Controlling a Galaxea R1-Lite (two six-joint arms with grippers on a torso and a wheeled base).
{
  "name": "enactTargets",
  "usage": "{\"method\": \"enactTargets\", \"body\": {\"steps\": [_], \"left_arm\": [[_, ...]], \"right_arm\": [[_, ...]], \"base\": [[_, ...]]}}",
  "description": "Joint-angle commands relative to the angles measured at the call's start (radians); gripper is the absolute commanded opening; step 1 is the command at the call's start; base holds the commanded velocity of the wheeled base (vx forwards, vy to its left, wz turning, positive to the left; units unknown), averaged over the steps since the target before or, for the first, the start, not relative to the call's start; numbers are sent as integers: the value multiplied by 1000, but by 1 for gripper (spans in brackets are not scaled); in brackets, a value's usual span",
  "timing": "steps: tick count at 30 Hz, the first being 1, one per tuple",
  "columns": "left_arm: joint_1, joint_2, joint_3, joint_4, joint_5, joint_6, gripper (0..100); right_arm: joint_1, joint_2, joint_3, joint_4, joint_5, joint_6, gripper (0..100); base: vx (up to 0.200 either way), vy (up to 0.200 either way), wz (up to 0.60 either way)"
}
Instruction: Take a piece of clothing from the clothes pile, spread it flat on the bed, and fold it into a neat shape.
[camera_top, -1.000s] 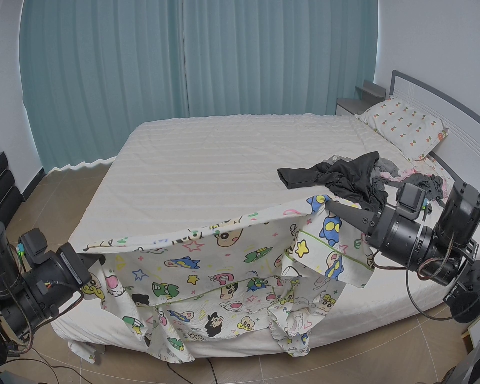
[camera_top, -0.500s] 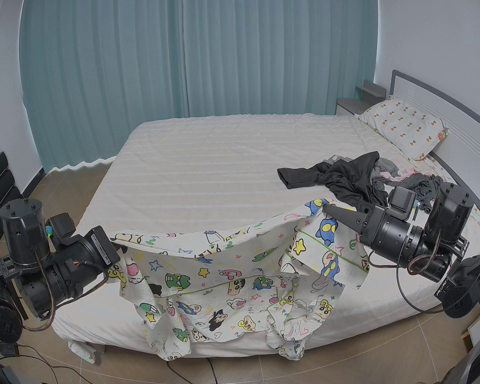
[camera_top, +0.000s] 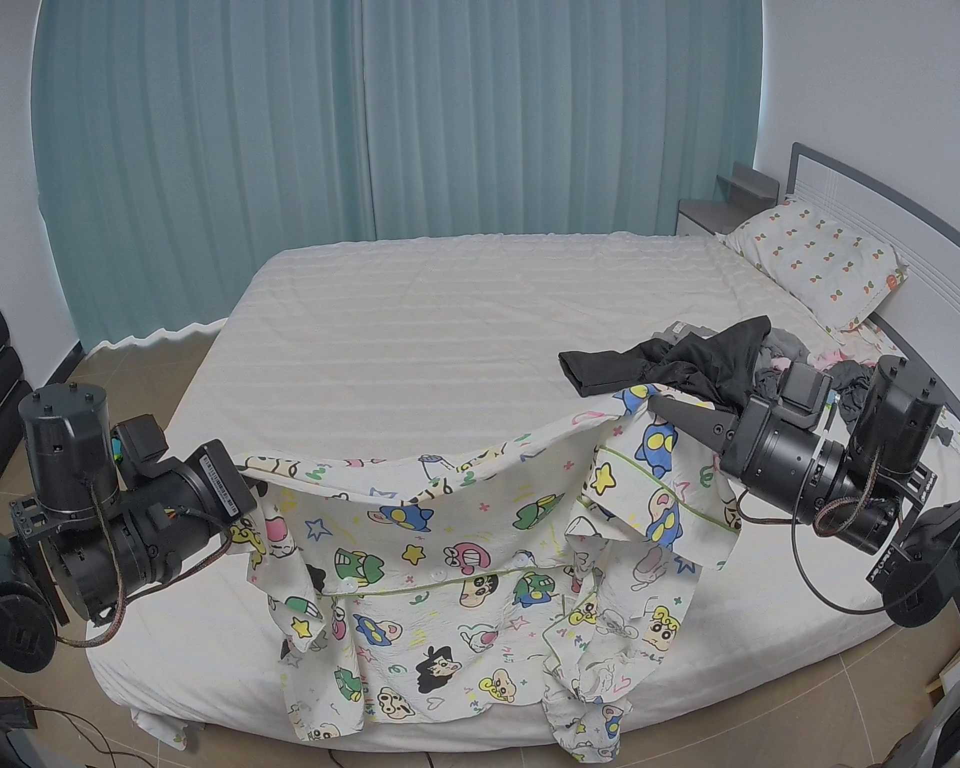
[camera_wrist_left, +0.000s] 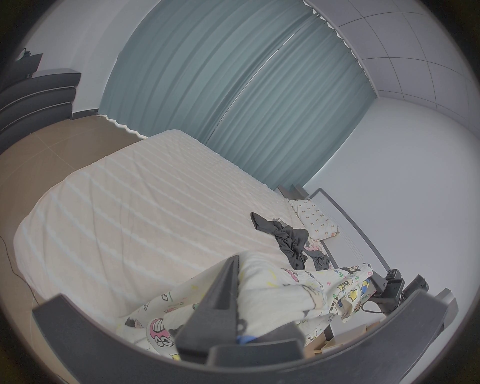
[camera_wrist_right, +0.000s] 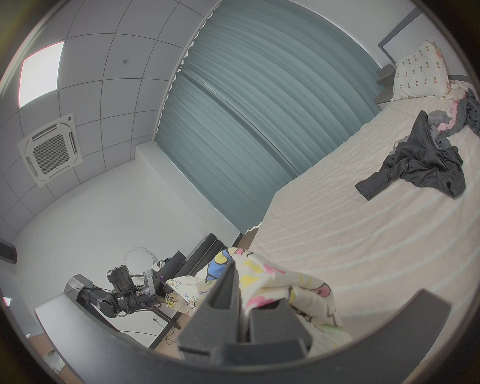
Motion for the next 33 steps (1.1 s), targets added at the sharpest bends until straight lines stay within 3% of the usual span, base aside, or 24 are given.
{"method": "enactTargets", "body": {"steps": [1, 16, 23, 33], "left_arm": [[4, 44, -25, 0, 1, 0, 0], [44, 338, -154, -25, -4, 0, 0], [81, 556, -232, -117, -5, 14, 0], [117, 757, -390, -119, -2, 12, 0]], "right_arm": [[-8, 24, -8, 0, 0, -1, 0], [-74, 214, -102, -1, 6, -1, 0], [-100, 366, -169, 0, 6, -1, 0], [-125, 553, -304, 5, 6, -1, 0]], "base": [[200, 0, 0], [200, 0, 0], [0, 0, 0], [0, 0, 0]]}}
